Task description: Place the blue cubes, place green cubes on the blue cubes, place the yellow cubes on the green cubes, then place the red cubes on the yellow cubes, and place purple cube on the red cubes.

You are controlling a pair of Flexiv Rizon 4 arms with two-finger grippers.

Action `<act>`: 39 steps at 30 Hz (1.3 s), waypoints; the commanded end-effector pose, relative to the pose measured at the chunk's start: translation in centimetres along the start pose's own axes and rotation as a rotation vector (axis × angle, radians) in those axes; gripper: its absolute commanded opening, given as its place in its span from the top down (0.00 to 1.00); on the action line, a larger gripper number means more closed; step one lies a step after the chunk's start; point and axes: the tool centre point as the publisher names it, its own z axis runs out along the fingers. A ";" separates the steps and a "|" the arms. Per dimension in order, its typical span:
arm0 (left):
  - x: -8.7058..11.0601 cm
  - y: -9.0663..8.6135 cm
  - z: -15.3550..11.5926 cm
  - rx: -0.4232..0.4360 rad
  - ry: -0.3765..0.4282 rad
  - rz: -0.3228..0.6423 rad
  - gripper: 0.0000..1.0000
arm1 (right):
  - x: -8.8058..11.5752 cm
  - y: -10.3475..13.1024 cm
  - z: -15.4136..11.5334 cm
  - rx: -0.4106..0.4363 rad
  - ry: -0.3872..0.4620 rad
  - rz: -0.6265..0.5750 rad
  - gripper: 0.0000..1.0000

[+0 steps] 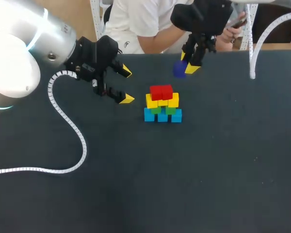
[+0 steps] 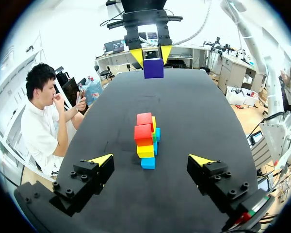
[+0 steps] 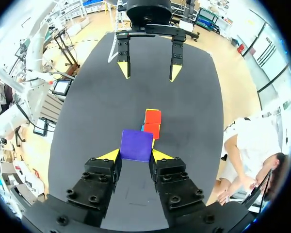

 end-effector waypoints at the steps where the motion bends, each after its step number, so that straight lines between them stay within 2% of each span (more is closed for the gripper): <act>1: 0.1 0.1 0.0 0.002 -0.003 0.003 0.00 | -1.5 0.6 0.1 -0.018 0.033 -0.021 1.00; 8: 0.1 0.1 0.0 0.002 -0.003 0.003 0.00 | -1.8 1.5 1.2 -0.077 0.103 0.021 1.00; 16: 0.1 0.1 0.0 0.002 -0.003 0.003 0.00 | -2.0 2.0 3.1 -0.100 0.102 0.031 1.00; 25: 0.1 0.1 0.0 0.002 -0.003 0.003 0.00 | -1.7 1.1 5.0 -0.114 0.095 0.038 1.00; 39: 0.1 0.1 0.0 0.002 -0.003 0.003 0.00 | -2.5 -0.3 6.0 -0.129 0.172 0.038 1.00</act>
